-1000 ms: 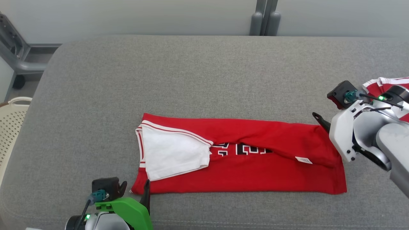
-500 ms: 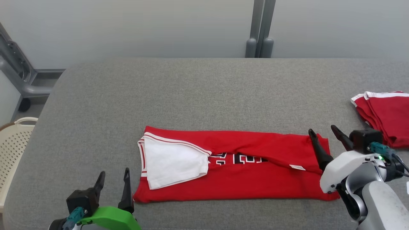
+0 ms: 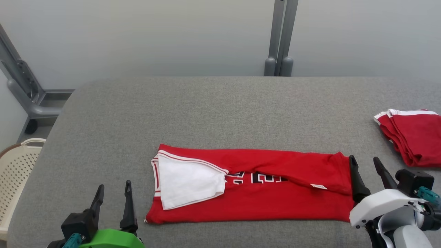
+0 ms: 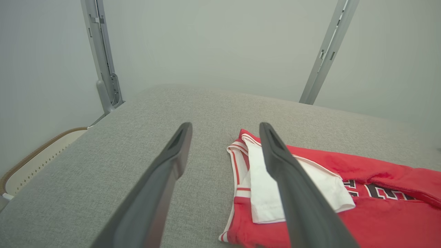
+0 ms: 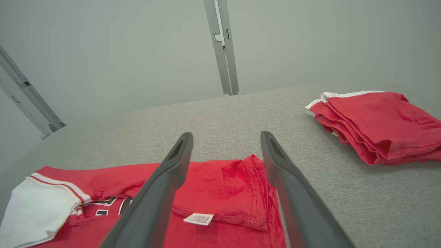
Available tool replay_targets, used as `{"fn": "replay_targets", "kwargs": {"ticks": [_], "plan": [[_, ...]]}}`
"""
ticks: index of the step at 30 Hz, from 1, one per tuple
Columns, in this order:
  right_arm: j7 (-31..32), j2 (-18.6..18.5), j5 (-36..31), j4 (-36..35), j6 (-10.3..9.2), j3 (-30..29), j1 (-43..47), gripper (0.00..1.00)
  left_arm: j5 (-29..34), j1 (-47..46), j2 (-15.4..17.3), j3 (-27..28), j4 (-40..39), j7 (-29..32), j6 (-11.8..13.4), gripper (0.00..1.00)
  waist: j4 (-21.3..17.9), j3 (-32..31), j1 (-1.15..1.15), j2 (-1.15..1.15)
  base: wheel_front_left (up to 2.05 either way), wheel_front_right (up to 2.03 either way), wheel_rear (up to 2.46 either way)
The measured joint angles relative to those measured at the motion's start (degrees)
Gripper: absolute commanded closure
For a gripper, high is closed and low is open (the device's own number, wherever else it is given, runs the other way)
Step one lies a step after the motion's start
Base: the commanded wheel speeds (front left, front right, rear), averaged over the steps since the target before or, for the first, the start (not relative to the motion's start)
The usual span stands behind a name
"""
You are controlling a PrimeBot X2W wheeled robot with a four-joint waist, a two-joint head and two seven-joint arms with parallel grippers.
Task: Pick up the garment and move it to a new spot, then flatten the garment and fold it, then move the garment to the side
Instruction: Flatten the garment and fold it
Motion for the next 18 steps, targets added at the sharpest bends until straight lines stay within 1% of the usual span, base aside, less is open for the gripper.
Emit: {"fn": "replay_targets", "kwargs": {"ticks": [2,4,7,11,13,18], "plan": [[-0.5,0.1,0.4,0.2,0.00,0.0,0.6,0.00,0.2,0.3,-0.4,1.0,0.1,-0.1,-0.4,0.00,0.0,-0.3,0.00,0.00,0.00,0.00,0.00],[-1.1,0.1,1.7,0.9,0.00,0.1,1.3,0.00,0.7,0.7,-0.8,2.0,0.0,-0.2,-1.4,0.00,-0.1,-0.6,0.00,0.00,0.00,0.00,0.00],[-2.3,0.1,3.8,2.3,0.00,0.3,2.0,0.00,1.8,1.1,-1.0,2.8,0.2,-0.2,-3.8,0.00,-0.1,-0.9,0.00,0.00,0.00,0.00,0.00],[-3.2,0.1,4.8,4.1,0.00,1.2,2.2,0.00,2.4,1.2,-1.3,3.9,1.7,-0.3,-6.9,0.00,0.0,-1.1,0.00,0.00,0.00,0.00,0.00],[-3.5,0.2,4.9,4.9,0.00,1.7,2.2,0.00,3.0,1.2,-1.3,4.4,2.7,-0.3,-7.7,0.00,0.0,-1.2,0.00,0.00,0.00,0.00,0.00],[-3.9,0.2,4.9,5.9,0.00,1.9,2.2,0.00,4.5,1.2,-2.1,5.5,3.3,-0.3,-8.6,0.00,-0.1,-1.0,0.00,0.00,0.00,0.00,0.00]]}}
